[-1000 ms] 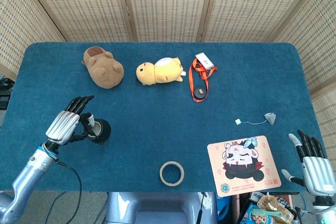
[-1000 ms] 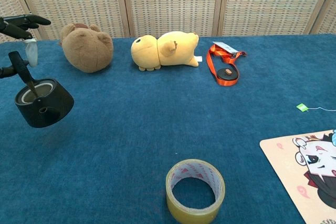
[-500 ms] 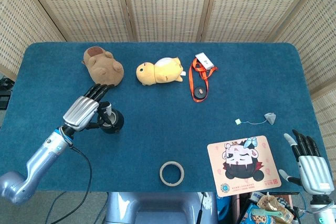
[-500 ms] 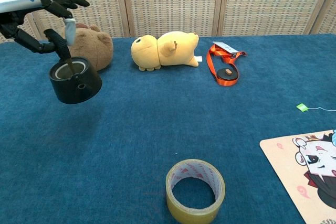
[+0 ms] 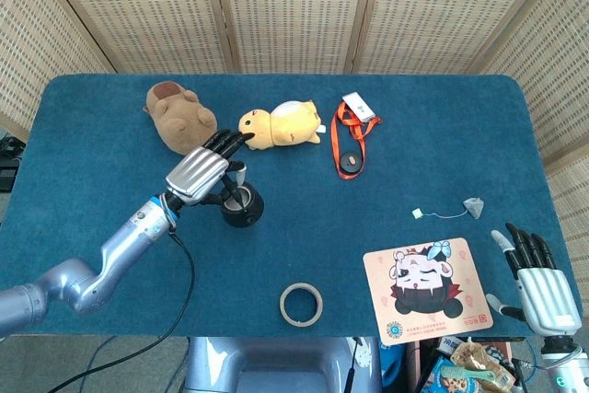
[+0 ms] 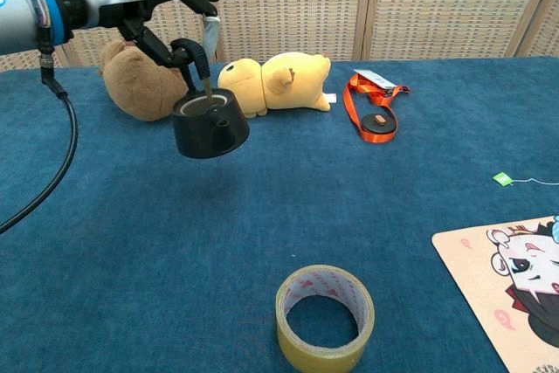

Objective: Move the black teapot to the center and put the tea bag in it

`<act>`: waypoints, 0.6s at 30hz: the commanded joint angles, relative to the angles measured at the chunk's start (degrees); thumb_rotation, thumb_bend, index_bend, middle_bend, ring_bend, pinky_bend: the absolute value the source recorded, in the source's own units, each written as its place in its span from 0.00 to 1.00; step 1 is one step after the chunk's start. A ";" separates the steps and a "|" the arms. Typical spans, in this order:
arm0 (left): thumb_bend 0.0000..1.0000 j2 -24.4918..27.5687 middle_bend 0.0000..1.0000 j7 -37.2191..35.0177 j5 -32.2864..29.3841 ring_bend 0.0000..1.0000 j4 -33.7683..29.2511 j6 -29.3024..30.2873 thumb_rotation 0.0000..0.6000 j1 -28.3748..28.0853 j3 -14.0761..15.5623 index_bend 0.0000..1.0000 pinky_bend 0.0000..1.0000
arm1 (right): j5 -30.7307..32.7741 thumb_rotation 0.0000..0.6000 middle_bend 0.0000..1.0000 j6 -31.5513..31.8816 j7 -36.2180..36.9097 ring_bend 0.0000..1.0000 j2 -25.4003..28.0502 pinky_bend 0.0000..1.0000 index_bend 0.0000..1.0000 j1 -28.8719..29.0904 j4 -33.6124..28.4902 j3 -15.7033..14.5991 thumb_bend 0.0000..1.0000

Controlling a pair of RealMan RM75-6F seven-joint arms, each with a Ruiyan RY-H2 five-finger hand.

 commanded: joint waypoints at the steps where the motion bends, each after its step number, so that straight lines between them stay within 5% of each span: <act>1: 0.52 -1.96 0.04 2.02 -1.88 0.00 1.33 -1.84 1.00 -2.65 -1.04 0.60 0.00 | 0.04 1.00 0.02 -0.13 -0.12 0.00 0.20 0.00 0.02 0.11 -0.19 0.00 0.14; 18: 0.53 -12.25 0.04 13.63 -13.98 0.00 6.41 -5.12 1.00 -15.00 -3.68 0.60 0.00 | -1.26 1.00 0.02 -0.11 -0.62 0.00 1.96 0.00 0.02 1.00 -1.15 -0.05 0.14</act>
